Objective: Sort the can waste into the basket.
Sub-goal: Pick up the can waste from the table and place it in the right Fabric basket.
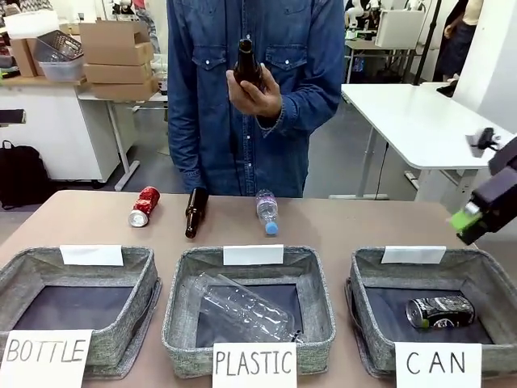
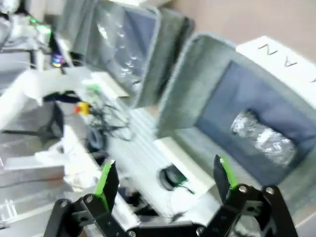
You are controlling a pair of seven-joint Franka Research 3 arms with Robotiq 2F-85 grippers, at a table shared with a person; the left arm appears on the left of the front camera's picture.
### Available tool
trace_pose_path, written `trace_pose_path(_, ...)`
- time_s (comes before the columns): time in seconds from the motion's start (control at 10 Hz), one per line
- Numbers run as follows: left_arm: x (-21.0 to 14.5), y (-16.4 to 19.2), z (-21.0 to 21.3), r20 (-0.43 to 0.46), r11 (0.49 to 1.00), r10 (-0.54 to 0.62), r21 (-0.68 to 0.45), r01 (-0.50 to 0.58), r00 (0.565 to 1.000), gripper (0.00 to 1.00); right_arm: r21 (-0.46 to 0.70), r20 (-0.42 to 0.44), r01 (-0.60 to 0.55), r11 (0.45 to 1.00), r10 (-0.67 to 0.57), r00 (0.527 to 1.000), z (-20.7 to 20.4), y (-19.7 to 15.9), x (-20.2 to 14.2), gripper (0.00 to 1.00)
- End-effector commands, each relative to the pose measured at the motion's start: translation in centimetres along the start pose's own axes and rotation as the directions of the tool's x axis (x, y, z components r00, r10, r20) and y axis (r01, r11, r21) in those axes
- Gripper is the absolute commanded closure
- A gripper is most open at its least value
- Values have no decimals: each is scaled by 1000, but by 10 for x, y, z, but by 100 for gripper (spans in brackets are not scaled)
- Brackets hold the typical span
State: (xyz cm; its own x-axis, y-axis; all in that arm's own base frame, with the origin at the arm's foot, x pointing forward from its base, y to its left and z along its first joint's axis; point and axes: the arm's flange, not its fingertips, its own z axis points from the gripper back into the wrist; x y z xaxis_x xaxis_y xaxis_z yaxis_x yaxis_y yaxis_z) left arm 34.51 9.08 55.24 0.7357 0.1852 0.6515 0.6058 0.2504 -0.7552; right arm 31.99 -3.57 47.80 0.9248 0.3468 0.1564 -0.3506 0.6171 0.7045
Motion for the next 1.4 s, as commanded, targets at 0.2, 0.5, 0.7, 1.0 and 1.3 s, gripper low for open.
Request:
trace_pose_path(0.2, 0, -1, -1, 0, 1000, -20, -11, 20, 1000, 0, 891, 364, -43, 452, -655, 662, 27, -38, -21, 0)
trace_pose_path(0.5, 0, -1, -1, 0, 1000, -20, -11, 20, 1000, 0, 542, 185, 174, 822, -319, 930, 32, -48, -27, 0)
trace_pose_path(0.7, 0, -1, -1, 0, 1000, -20, -11, 20, 1000, 0, 542, 185, 174, 822, -319, 930, 32, -48, -27, 0)
trace_pose_path(1.0, 0, -1, -1, 0, 1000, -20, -11, 20, 1000, 0, 542, 185, 174, 822, -319, 930, 32, -48, -27, 0)
trace_pose_path(1.3, 0, -1, -1, 0, 1000, -20, -11, 20, 1000, 0, 542, 185, 174, 822, -319, 930, 32, -48, -27, 0)
